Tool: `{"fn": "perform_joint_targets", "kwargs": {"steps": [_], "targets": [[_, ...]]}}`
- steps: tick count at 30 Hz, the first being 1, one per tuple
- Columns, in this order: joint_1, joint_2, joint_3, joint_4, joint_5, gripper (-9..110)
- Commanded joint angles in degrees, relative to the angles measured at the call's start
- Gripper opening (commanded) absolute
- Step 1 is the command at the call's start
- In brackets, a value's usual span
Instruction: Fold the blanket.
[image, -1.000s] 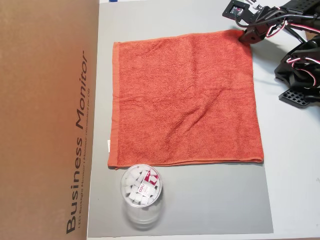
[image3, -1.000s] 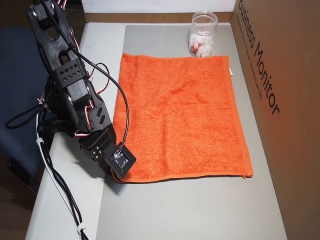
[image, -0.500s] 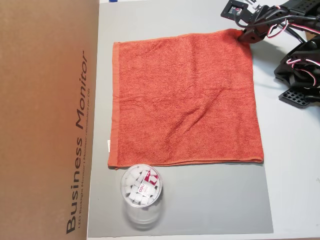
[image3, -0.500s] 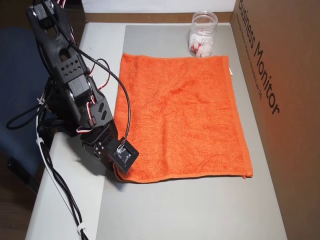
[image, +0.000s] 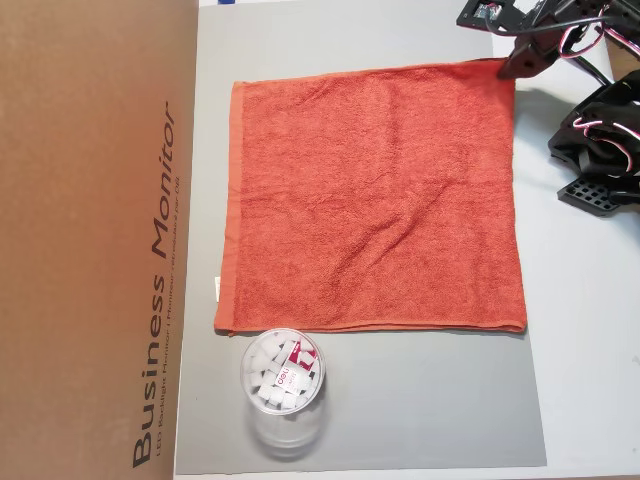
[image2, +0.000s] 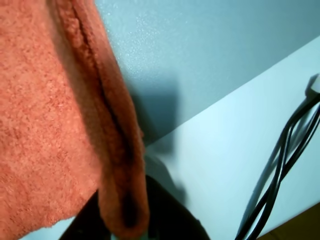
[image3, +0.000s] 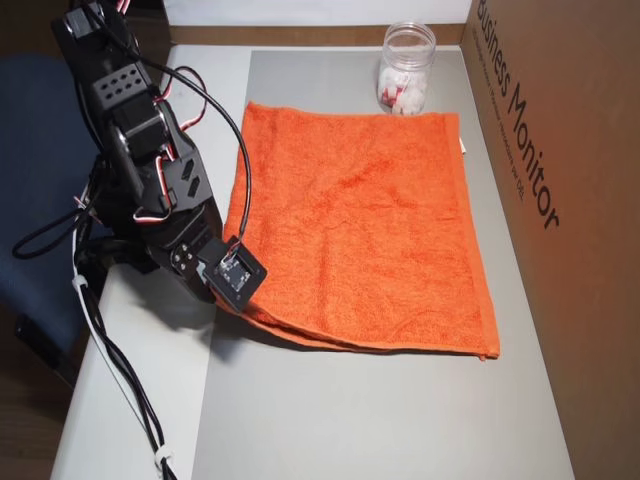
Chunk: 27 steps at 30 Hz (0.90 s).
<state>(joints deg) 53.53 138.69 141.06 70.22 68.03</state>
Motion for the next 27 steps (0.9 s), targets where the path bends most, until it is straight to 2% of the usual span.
{"fn": "perform_joint_targets", "kwargs": {"steps": [1, 13, 27], "targets": [[-1.32, 1.14, -3.87, 0.00, 3.08, 0], [-10.55, 1.05, -9.93, -0.35, 21.97, 0], [-20.13, 0.26, -18.19, -0.35, 32.34, 0]]}}
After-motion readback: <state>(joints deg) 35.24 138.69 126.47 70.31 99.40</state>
